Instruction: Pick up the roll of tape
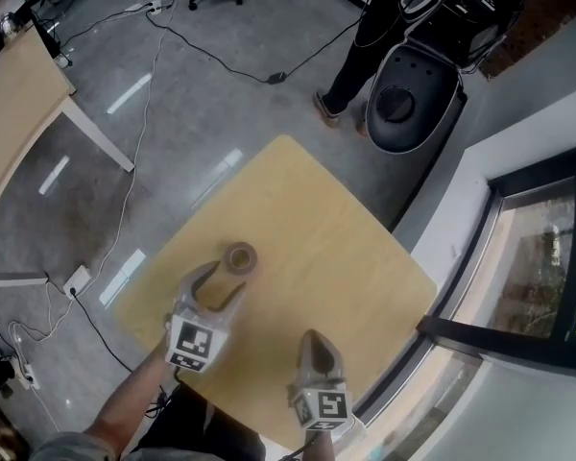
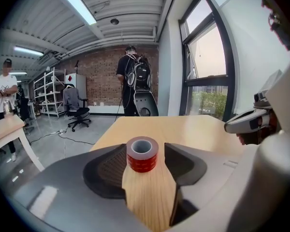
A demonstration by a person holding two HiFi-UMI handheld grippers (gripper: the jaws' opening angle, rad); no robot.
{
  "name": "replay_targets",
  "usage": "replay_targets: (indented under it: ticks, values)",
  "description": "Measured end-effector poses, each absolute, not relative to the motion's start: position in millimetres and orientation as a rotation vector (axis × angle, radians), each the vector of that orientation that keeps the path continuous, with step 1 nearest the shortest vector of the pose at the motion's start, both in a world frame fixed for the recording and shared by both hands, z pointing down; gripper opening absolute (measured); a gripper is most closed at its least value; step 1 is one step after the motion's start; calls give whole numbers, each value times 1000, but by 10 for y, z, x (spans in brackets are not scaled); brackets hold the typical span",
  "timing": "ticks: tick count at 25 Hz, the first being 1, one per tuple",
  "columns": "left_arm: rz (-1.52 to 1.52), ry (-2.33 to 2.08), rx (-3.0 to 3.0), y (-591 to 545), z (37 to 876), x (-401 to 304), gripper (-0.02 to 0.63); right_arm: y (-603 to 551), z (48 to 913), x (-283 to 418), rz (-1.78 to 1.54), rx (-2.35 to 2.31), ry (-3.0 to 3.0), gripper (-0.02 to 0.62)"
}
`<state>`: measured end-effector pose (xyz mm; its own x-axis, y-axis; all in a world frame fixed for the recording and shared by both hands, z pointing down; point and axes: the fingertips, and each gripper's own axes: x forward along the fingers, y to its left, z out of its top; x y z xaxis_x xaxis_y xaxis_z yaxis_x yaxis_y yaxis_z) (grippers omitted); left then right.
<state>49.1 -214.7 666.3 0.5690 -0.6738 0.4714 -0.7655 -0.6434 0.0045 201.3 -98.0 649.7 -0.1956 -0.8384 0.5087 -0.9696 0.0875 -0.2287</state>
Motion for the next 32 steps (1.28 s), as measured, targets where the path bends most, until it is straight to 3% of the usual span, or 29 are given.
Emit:
replay_targets:
  ticks: [15,26,32]
  values:
    - [743,-1124,2585,-2225,6975,699,318,-1232,6622,2192,806,1779,-2131,14]
    - [761,-1071,2627,-2411,7005,875,443,-1379,6673,2286,825,1772,-2124,14]
    - [777,-1043,2607,-2484,7051,949,448,-1457,6688,2324,832,1767,-2122,14]
